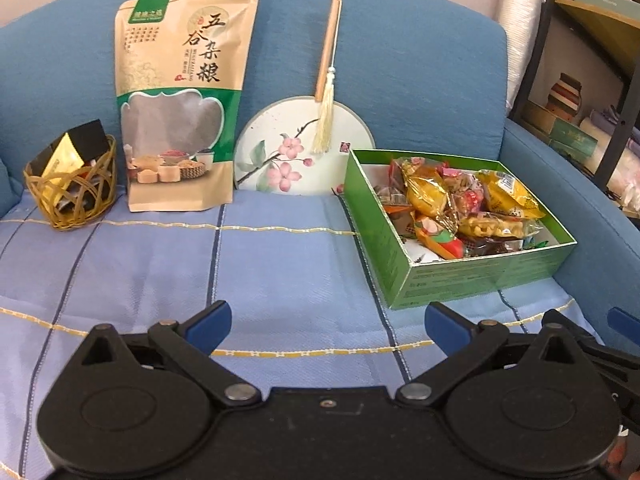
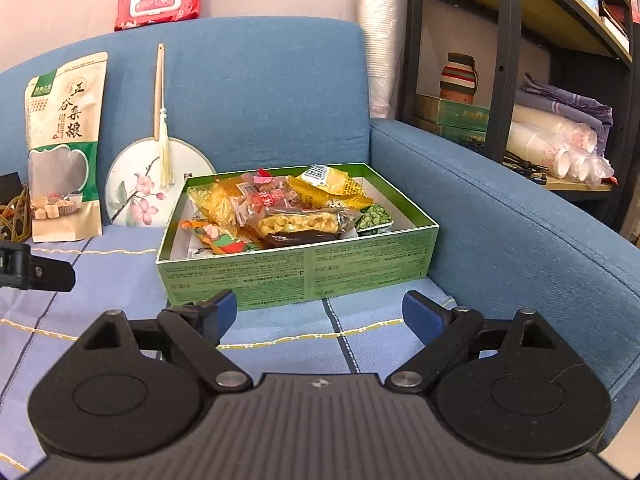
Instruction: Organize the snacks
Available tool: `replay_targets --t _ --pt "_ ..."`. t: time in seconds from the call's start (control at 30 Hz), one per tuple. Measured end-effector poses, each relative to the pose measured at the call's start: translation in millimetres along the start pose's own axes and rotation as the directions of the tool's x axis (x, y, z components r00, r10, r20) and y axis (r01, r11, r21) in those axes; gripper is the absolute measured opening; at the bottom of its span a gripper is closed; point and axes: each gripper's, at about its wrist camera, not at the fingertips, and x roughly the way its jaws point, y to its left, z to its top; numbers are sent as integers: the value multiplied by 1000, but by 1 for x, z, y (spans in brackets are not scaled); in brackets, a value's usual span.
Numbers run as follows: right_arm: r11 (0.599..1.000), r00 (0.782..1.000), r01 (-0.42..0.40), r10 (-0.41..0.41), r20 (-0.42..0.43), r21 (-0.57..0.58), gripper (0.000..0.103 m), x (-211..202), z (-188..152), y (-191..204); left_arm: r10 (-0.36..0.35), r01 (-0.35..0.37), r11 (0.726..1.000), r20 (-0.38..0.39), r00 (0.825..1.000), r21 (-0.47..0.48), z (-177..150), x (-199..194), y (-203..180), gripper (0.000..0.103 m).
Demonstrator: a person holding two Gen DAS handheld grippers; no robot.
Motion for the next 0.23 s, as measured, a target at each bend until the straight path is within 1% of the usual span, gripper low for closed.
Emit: replay_targets --t 0.13,0.23 --pt "1000 1000 0 0 1 -14 103 -2 1 5 -8 8 1000 5 1000 -1 1 -3 2 103" --pt "1000 1000 -7 7 2 -16 103 -2 3 5 8 -8 1000 14 1000 7 2 -5 2 103"
